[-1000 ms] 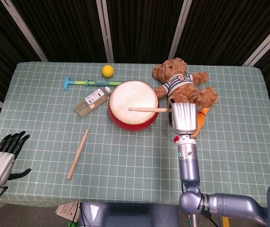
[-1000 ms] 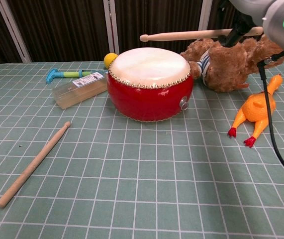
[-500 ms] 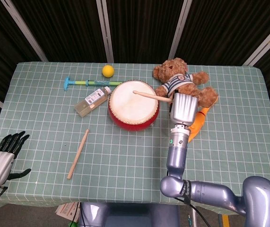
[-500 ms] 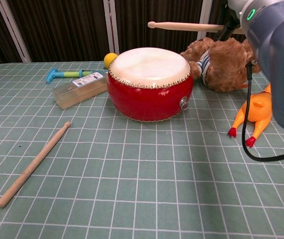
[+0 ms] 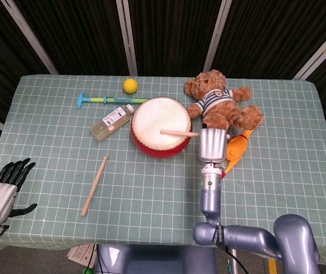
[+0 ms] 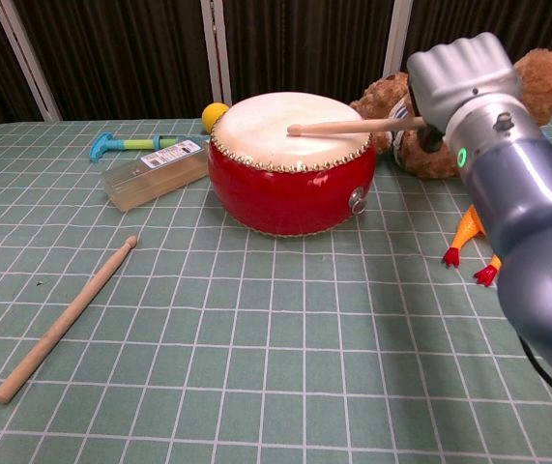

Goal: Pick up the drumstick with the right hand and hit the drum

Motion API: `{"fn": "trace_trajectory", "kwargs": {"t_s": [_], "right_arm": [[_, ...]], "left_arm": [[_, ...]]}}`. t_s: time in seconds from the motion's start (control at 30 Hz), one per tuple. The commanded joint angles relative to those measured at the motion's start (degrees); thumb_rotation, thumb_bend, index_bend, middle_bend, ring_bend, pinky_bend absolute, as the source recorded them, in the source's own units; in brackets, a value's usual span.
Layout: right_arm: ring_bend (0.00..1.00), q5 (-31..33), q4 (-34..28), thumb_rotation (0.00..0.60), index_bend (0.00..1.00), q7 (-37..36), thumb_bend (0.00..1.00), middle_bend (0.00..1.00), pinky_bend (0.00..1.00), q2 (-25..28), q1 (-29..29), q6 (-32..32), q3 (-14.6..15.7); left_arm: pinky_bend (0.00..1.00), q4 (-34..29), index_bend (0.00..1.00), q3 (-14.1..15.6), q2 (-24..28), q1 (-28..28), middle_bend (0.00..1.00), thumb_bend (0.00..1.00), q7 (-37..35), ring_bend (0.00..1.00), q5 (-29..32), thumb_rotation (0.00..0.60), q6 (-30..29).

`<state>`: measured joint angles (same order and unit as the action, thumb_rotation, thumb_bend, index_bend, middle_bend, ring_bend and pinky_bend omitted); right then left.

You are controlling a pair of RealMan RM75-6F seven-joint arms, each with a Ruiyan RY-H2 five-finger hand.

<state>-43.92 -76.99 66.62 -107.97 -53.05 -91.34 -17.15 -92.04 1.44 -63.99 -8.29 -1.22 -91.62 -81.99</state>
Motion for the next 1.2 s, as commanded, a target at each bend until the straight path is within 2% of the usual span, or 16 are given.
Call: {"fn": "trace_trajectory", "kwargs": {"t_s": [0.03, 0.1, 0.27, 0.53, 0.77, 0.83, 0.93, 1.17, 1.2], "right_arm": [[1.00, -5.01, 3.19, 0.600, 1.00, 0.73, 0.60, 1.00, 1.00, -1.24, 0.59, 0.53, 3.68], [1.00, -4.71, 1.00, 0.600, 1.00, -2.43, 0.60, 1.00, 1.00, -1.40, 1.16, -0.36, 0.51], [1.00, -2.01, -7.98, 0.600, 1.00, -11.84, 0.60, 1.00, 1.00, -1.05, 2.84, -2.62, -10.35], [1.00, -1.18, -17.88, 0.600, 1.00, -16.22, 0.60, 1.00, 1.00, 2.66, 5.11, -4.33, -16.80], [1.00, 5.60, -25.24, 0.600, 1.00, -24.44, 0.59, 1.00, 1.00, 2.77, 7.98, -4.70, -25.17], [1.00, 6.51, -25.50, 0.600, 1.00, -25.12, 0.59, 1.00, 1.00, 2.93, 8.20, -4.50, -25.83], [1.00, 6.80, -24.43, 0.600, 1.00, -24.74, 0.60, 1.00, 1.00, 3.25, 8.02, -4.00, -24.98], [1.00, 6.34, -16.94, 0.600, 1.00, -22.66, 0.60, 1.00, 1.00, 1.17, 5.80, -1.98, -19.92], [1.00, 6.07, -14.95, 0.600, 1.00, -21.61, 0.60, 1.00, 1.00, 0.62, 5.14, -1.37, -18.48]], "left_arm": [[0.00, 0.05, 0.00, -0.02, -0.05, 0.05, 0.00, 0.00, 0.03, 0.00, 0.00, 0.600, -0.11], [0.00, 0.02, 0.00, 0.00, -0.06, 0.07, 0.00, 0.00, 0.00, 0.00, 0.10, 0.600, -0.04], [0.00, -0.01, 0.00, -0.02, -0.08, 0.09, 0.00, 0.00, 0.16, 0.00, 0.12, 0.600, -0.09], [0.00, -0.20, 0.00, -0.03, -0.14, 0.12, 0.00, 0.00, 0.49, 0.00, 0.38, 0.600, 0.03], [0.00, -0.29, 0.00, -0.07, -0.25, 0.21, 0.00, 0.00, 1.06, 0.00, 0.39, 0.600, -0.16], [0.00, -0.30, 0.00, -0.08, -0.28, 0.23, 0.00, 0.00, 1.11, 0.00, 0.41, 0.600, -0.19], [0.00, -0.20, 0.00, -0.22, -0.41, 0.24, 0.00, 0.00, 0.72, 0.00, 0.33, 0.600, -0.47], [0.00, 0.08, 0.00, -0.13, -0.47, 0.19, 0.00, 0.00, -0.11, 0.00, -0.02, 0.600, -0.57], [0.00, 0.08, 0.00, -0.12, -0.42, 0.19, 0.00, 0.00, -0.21, 0.00, 0.03, 0.600, -0.51]]}}
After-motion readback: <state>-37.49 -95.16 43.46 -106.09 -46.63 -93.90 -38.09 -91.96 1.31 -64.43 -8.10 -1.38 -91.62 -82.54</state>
